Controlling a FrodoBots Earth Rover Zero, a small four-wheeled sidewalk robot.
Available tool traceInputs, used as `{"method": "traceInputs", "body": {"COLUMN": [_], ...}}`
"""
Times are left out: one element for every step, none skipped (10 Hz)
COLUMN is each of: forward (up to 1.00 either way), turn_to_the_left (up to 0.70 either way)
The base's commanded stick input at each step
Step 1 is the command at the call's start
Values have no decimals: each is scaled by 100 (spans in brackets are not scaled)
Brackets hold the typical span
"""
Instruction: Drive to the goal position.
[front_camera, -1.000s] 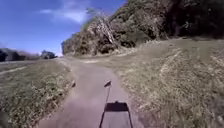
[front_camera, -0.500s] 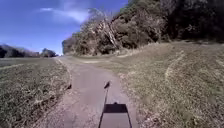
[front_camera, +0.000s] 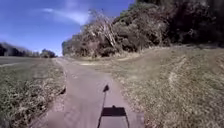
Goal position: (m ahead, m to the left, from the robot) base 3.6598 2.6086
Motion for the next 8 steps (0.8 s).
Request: {"method": "traceInputs", "body": {"forward": [50,50,50,50,50,50,50,50], "turn_to_the_left": [50,37,6,0,0,0,0,0]}}
